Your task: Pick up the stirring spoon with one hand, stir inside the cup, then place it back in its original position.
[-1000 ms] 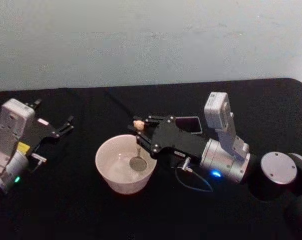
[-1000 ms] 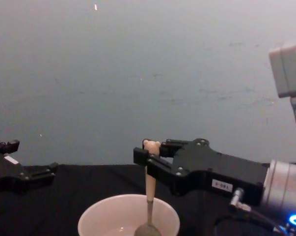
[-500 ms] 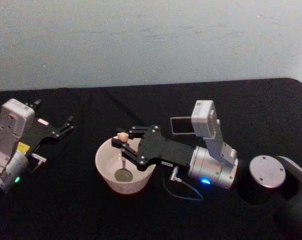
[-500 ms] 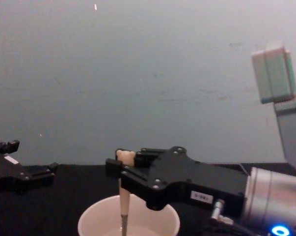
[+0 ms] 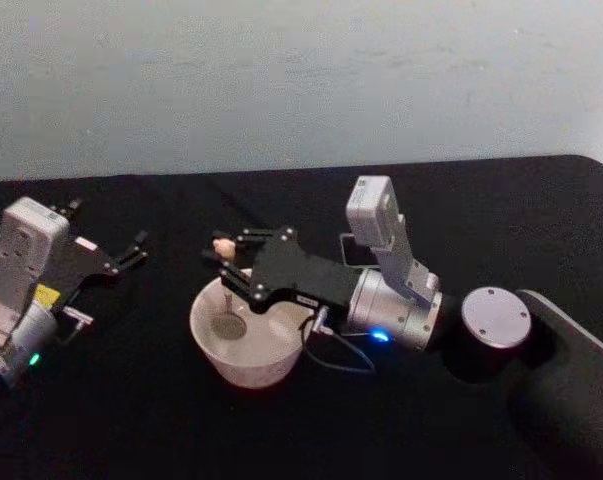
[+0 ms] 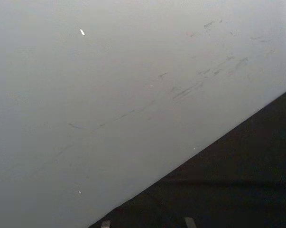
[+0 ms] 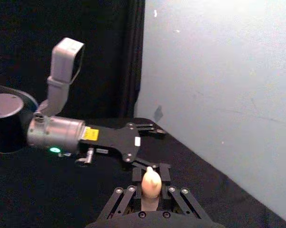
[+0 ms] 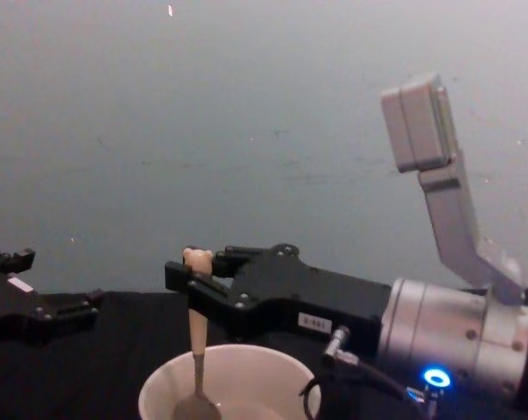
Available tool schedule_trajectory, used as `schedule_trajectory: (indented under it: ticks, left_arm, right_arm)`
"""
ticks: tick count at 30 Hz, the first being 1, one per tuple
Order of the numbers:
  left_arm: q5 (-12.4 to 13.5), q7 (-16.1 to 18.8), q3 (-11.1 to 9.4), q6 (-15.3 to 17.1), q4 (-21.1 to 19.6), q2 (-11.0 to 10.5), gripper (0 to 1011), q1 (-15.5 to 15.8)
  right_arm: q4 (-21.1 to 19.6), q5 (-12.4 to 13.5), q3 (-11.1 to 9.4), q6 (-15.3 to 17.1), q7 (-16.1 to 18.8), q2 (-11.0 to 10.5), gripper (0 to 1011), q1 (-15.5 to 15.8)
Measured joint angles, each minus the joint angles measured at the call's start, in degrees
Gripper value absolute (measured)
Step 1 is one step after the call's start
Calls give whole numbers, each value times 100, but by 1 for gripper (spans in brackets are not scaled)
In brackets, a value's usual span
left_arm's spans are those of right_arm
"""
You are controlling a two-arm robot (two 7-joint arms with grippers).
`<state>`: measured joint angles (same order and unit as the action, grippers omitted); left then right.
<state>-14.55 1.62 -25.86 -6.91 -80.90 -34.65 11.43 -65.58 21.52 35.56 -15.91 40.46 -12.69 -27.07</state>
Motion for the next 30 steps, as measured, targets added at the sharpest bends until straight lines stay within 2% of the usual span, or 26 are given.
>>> schedule_trajectory:
  ticks: [6,13,30]
  left_arm:
    - [0,0,0,0,0,0,1001,0]
    - [0,0,0,0,0,0,1001,0]
    - [0,0,0,0,0,0,1001,0]
  right_arm:
    - [153,-80,-44,-24,-86,41,214,-87]
    - [146,-136,-142,-24,-170,-21,214,-74]
    - [-375,-121,-381,89,-268,-386,214,312]
